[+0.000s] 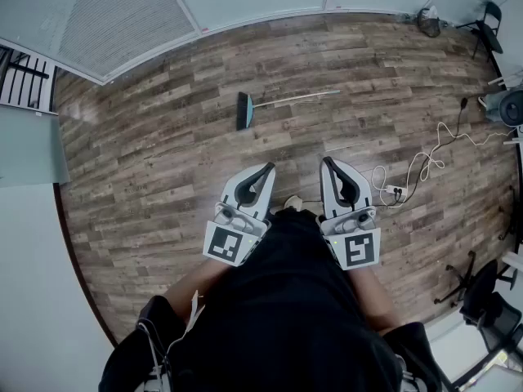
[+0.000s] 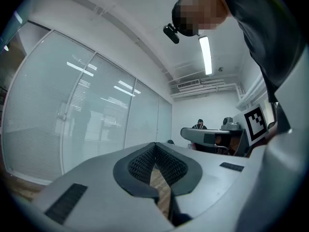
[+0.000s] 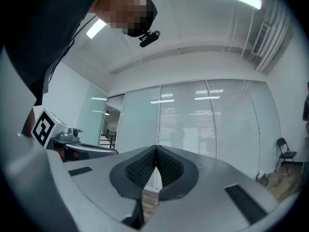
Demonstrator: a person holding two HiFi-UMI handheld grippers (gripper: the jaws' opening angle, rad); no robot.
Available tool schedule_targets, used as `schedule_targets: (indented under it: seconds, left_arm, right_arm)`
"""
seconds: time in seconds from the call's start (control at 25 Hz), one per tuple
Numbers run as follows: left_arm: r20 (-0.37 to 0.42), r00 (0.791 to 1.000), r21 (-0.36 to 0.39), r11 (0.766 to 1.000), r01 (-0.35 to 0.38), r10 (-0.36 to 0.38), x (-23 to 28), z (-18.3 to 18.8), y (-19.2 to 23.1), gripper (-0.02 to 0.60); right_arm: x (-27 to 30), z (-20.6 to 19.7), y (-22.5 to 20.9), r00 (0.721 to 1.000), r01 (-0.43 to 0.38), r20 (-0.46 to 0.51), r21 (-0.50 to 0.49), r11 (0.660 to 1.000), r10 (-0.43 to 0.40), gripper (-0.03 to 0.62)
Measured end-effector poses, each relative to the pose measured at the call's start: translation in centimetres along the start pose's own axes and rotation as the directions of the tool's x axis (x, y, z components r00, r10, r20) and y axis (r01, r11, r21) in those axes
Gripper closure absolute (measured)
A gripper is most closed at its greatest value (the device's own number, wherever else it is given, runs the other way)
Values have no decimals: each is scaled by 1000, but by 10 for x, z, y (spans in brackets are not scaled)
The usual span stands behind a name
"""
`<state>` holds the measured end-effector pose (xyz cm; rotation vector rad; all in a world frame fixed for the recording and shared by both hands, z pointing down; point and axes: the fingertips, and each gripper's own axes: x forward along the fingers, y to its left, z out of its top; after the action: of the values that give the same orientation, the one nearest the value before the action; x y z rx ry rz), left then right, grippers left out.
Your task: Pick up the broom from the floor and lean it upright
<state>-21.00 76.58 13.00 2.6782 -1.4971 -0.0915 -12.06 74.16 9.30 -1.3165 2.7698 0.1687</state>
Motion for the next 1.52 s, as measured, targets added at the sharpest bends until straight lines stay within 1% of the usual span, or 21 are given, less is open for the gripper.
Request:
schedule_targets:
  seconds: [0.12,0.32,0.44,0.52,0.64,0.76,0.88,1.04,1.2,1.28,1.36,1.44,1.52]
  left_arm:
    - [-1,1000,-6,1000,-15,15,2,-1,2,561]
    - [32,999,-15,999,-28,29,6,-3,-6,561]
    - [19,999,-23,999,-42,43,8,-4,-7,561]
    - [12,999,-28,998,-50,50,11,-7,-8,561]
    - [2,999,-33,998,-48,49,19,-10,-9,561]
    - [-3,999,-44,998,-42,42,32,-14,-7,561]
    - [-10,998,-59,997,-58,58,48,-20,8,561]
    - [-37,997,-76,995,-68,65,82,-32,36,561]
    - [-31,999,-84,996,-40,38,129,-38,58,561]
    - [-19,1000,-93,995,-22,21,158,-38,73,561]
    - [-14,1000,-99,995,-9,8,190,-35,90,561]
    - [-25,1000,-92,996,4,-6,220,-32,107,561]
    - [-37,999,-86,996,11,-15,250,-27,127,561]
  right_arm:
    - [-1,-1,-3,1000,-1,3,0,1000,1,574]
    - [-14,-20,-13,998,14,-64,19,1000,-13,574]
    - [-19,-17,-15,998,12,-58,-88,996,-17,574]
    - [-23,-15,-18,999,6,-52,-113,994,-12,574]
    - [-27,-15,-27,999,12,-45,-89,996,-16,574]
    - [-26,-23,-39,998,14,-59,-87,996,-20,574]
    - [-19,-32,-51,996,34,-77,-64,997,-39,574]
    - [-7,-47,-80,991,66,-110,-49,997,-71,574]
    - [15,-59,-120,983,116,-132,-64,991,-124,574]
    - [36,-64,-145,979,142,-135,-68,988,-150,574]
    - [63,-68,-172,975,169,-139,-27,985,-171,574]
    - [91,-67,-195,975,177,-137,9,984,-174,574]
    - [121,-66,-217,974,183,-142,17,983,-179,574]
